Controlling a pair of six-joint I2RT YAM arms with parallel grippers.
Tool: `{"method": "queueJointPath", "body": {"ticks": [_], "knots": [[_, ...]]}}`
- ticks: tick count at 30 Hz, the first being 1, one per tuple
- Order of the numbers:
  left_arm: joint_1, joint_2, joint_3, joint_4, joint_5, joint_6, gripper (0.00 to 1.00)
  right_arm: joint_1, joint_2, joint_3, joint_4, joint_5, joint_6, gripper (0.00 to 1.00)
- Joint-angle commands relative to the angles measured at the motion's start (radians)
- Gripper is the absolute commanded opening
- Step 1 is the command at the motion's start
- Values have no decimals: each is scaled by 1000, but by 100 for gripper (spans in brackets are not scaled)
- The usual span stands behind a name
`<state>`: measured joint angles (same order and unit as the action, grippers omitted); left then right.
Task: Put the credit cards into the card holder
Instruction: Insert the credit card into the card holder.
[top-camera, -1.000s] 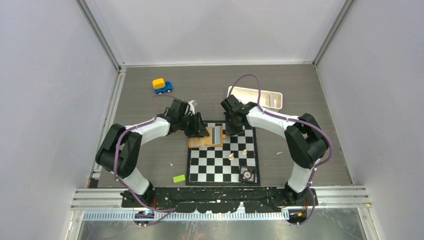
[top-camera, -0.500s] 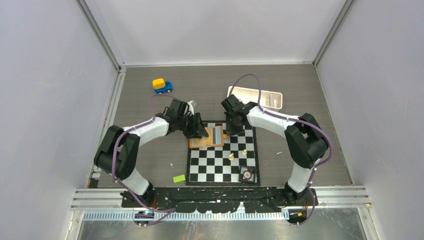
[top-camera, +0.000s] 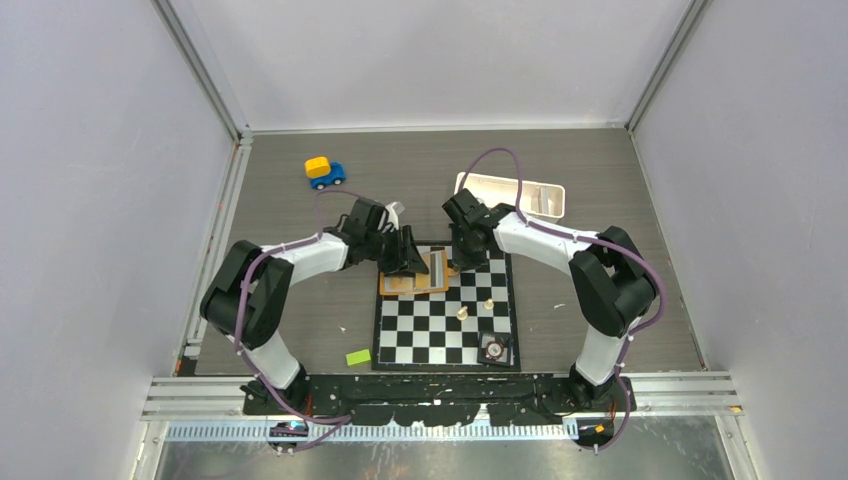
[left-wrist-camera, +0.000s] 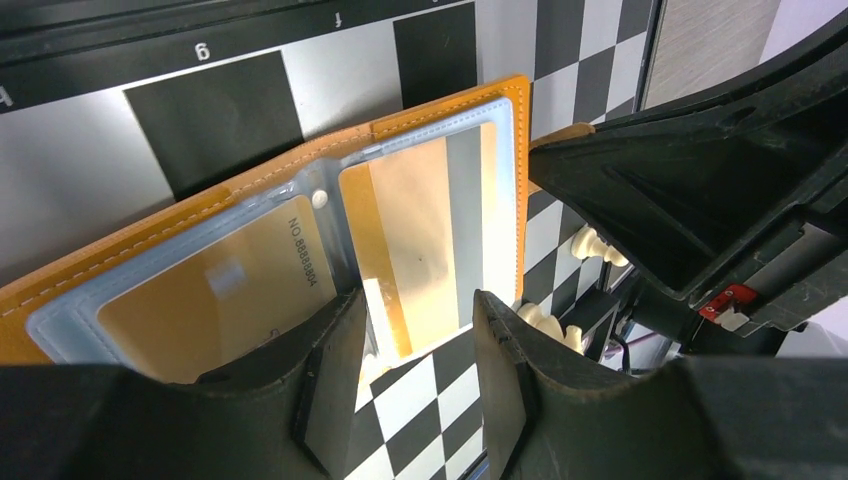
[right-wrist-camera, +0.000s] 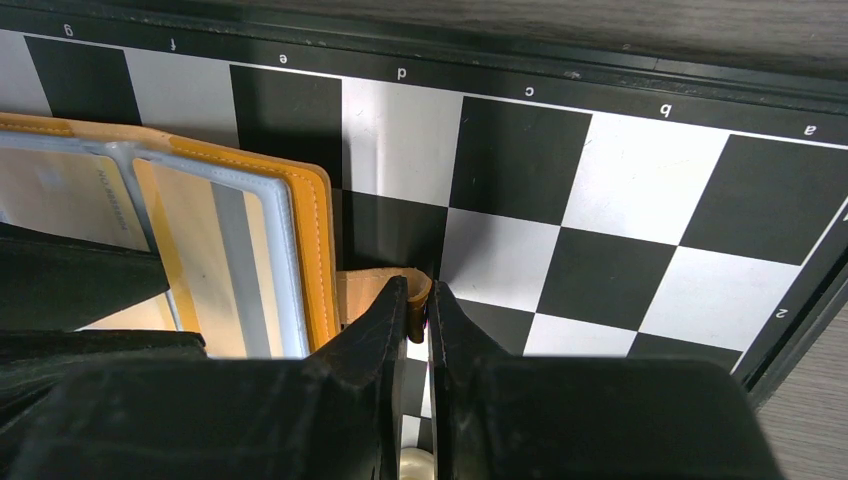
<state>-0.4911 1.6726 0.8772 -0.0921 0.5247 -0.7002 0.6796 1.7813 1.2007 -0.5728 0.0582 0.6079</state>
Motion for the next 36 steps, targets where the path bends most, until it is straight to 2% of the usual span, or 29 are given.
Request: {"method": "queueJointPath", "body": {"ticks": [1,13,22,31,36], "knots": [[-26,33,38,12,-16,-7,46,3,5,10,14,9,7,0],[-90,28,110,-37,-71,-20,46,3,8,2,32,5,11,0],[-102,19,116,-4,-73,-47,45,3,27,-1,37,-1,13,0],[-106,1,81,74,-61,-74,33,2,42,-3,44,-2,14,0],[-105,0,65,119,-51,-92,32,3,38,-6,41,1,13,1]]}}
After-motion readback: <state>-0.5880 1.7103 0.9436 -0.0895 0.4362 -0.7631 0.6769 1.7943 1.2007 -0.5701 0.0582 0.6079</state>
